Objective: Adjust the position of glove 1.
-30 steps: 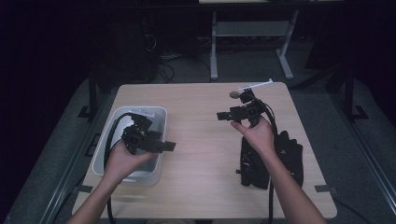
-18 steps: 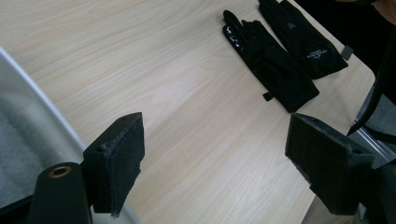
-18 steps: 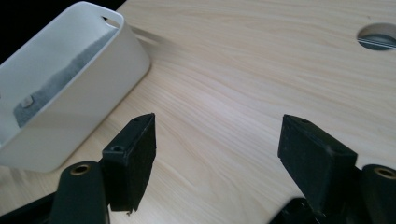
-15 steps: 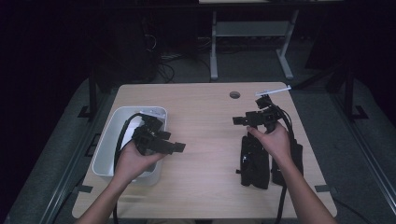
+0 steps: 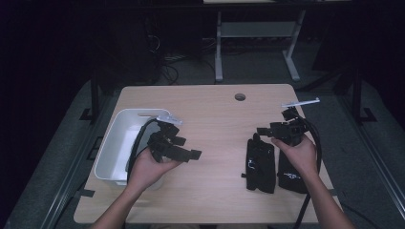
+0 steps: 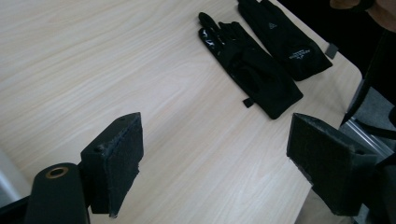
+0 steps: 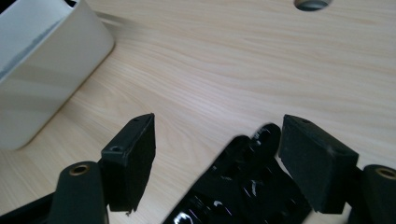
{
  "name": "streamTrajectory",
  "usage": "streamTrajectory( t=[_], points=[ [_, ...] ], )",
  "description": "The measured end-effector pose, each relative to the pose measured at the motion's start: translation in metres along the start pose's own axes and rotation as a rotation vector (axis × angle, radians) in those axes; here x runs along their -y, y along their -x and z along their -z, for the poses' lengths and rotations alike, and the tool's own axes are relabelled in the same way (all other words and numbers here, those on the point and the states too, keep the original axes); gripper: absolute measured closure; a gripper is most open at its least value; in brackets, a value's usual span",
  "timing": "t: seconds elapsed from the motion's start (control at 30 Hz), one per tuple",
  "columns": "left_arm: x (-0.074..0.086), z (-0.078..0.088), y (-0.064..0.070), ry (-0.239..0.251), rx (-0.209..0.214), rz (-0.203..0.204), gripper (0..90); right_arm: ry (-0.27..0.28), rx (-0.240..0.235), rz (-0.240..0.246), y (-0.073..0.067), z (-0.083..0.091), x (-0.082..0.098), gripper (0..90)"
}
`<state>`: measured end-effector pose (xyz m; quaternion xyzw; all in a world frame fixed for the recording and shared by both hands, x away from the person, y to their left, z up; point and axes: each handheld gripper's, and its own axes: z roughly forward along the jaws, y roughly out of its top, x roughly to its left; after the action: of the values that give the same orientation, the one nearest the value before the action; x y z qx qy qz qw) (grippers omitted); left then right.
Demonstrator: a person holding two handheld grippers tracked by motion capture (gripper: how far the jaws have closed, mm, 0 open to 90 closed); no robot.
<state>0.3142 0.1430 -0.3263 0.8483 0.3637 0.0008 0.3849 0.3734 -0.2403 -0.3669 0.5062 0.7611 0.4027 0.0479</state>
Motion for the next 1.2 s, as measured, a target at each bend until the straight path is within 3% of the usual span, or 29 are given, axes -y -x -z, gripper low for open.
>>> streamTrajectory(
  t=[0.2, 0.77, 1.2],
  points=[
    [-0.001, -0.008, 0.005, 0.003, 0.003, -0.011, 18.4, 0.001, 0.017, -0.023, 0.015, 0.007, 0.016, 27.1],
    [0.001, -0.025, 0.017, -0.009, 0.02, -0.027, 17.8, -0.01, 0.062, -0.058, 0.039, 0.024, 0.055, 28.1],
    [0.004, -0.034, 0.022, -0.02, 0.031, -0.027, 17.6, -0.052, 0.11, -0.044, 0.05, 0.029, 0.09, 29.2]
  ],
)
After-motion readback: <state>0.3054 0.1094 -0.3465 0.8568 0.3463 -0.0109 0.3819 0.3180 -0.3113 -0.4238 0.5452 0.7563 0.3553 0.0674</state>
